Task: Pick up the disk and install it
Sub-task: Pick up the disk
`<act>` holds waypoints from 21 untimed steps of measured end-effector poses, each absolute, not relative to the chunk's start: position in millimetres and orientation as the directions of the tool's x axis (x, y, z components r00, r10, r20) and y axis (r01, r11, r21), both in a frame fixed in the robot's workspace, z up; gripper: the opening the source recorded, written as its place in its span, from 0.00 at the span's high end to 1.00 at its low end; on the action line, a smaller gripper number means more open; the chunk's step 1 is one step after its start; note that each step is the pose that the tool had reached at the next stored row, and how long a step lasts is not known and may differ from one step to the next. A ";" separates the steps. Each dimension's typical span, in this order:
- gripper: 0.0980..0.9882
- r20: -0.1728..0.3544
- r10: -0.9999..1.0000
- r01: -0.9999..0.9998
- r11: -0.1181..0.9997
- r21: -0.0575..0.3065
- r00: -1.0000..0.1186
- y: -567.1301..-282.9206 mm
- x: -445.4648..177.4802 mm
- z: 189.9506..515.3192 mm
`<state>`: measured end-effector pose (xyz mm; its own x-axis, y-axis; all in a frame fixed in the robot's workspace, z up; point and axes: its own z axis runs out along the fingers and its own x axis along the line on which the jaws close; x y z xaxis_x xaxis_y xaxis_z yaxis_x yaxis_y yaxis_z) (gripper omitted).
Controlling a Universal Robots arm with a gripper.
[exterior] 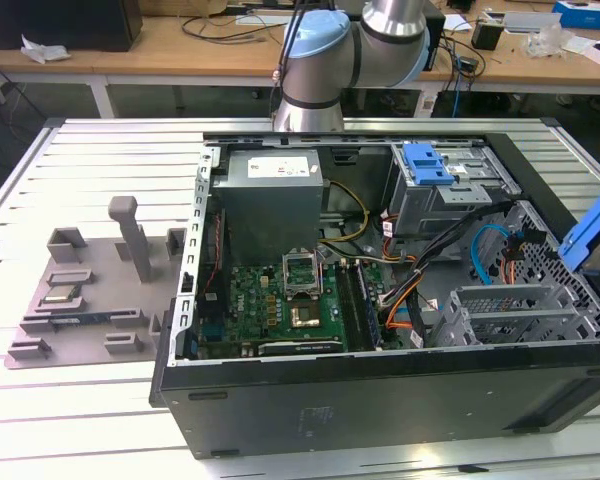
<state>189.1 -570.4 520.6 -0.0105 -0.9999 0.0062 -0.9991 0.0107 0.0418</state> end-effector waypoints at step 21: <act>0.70 -0.057 -0.998 -0.999 0.017 0.040 -0.020 -576.5 166.8 494.9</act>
<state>166.8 -576.5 494.9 -0.0195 -0.9982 -0.0574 -0.9990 0.0172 0.0402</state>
